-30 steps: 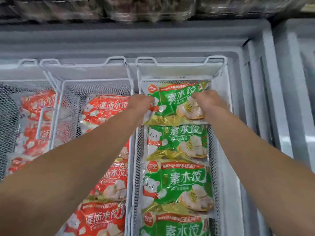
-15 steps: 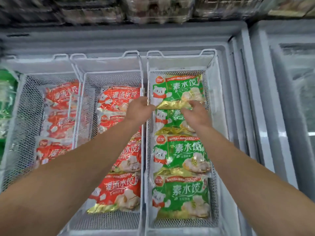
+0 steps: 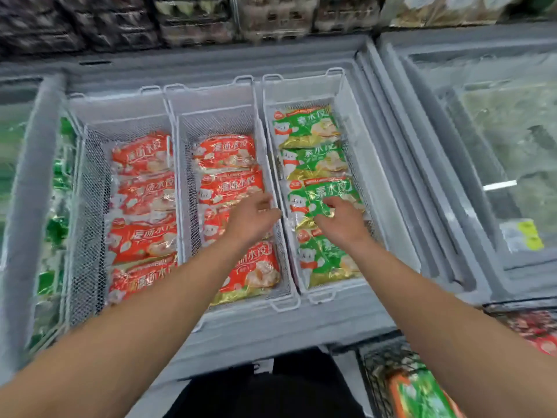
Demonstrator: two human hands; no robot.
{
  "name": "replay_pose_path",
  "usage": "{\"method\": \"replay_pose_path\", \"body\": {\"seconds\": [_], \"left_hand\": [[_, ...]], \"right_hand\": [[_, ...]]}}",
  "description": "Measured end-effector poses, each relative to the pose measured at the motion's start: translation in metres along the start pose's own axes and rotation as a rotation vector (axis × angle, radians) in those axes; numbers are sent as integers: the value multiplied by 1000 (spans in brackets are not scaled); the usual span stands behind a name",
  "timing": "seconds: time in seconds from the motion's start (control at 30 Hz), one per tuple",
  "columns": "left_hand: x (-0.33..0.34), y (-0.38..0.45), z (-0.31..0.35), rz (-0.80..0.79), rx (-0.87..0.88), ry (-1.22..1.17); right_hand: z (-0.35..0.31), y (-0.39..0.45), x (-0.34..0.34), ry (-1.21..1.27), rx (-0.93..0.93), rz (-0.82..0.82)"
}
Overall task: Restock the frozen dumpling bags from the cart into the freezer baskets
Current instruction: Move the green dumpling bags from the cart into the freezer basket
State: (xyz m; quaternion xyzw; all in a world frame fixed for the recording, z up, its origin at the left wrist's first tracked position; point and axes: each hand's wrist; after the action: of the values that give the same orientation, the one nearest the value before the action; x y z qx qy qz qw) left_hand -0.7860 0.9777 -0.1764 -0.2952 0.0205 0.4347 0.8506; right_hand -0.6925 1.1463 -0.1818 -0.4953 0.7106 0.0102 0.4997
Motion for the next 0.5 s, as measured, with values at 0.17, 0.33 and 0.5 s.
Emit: {"method": "replay_pose_path", "body": {"seconds": [0.17,0.33,0.5], "left_hand": [[-4,-66,-30,-85,89,32],[19,-123,-47,-192,135,119],[64,-166,-59,-301,174,220]], "right_hand": [[33,-98,26,7,51,128],[80,-186,49,64,187,203],[133,-259,69,142,340,262]]}}
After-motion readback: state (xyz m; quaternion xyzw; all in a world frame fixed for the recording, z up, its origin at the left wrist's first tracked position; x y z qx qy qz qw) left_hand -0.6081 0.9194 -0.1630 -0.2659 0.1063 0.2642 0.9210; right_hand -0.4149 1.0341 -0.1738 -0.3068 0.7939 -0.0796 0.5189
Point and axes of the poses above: each hand's wrist, its own y-axis towards the middle knuckle, its own x-axis out of the palm, z = x × y, and after that the axes turned 6 degrees about -y, right-handed
